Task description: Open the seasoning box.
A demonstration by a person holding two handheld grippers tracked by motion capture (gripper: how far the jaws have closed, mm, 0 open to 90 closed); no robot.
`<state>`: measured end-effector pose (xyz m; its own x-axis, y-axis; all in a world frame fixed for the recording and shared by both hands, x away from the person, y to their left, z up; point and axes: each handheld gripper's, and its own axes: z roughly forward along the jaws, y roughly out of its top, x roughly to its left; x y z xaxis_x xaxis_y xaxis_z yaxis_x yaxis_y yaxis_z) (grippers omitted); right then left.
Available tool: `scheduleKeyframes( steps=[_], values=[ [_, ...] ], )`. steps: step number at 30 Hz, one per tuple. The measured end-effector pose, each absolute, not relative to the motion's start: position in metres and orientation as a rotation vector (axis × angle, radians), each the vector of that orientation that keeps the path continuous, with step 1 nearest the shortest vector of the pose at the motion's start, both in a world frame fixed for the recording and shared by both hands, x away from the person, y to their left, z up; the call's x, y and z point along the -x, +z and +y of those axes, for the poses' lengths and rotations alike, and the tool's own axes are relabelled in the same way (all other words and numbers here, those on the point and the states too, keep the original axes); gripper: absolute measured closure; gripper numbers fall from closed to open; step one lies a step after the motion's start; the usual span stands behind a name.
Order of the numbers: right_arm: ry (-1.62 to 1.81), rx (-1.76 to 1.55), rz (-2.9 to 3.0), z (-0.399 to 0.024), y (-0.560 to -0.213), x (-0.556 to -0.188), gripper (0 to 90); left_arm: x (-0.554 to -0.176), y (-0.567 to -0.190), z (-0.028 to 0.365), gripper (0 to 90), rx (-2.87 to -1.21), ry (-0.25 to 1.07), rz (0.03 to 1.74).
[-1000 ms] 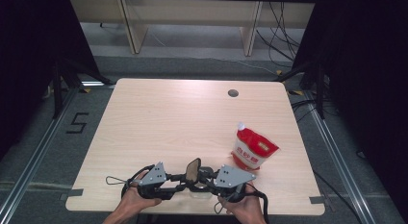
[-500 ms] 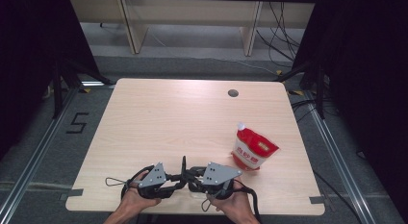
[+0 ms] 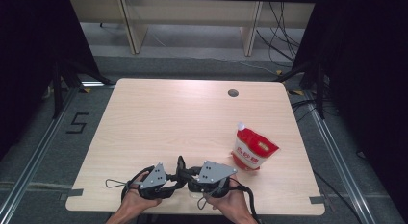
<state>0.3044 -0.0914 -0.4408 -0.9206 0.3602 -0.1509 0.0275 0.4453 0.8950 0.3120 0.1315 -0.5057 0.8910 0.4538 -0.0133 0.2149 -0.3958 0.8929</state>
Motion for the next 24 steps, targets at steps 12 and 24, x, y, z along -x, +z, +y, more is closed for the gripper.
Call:
scheduleKeyframes(
  steps=[12,24],
  values=[
    [1.473,-0.449,2.280,-0.144,-0.441,-0.299,78.9,-0.309,-0.508,0.139,51.1,-1.979,0.298,0.513],
    [1.475,-0.639,2.227,-0.194,-0.452,-0.290,68.9,-0.292,-0.501,0.155,29.2,-2.010,0.260,0.631]
  ],
)
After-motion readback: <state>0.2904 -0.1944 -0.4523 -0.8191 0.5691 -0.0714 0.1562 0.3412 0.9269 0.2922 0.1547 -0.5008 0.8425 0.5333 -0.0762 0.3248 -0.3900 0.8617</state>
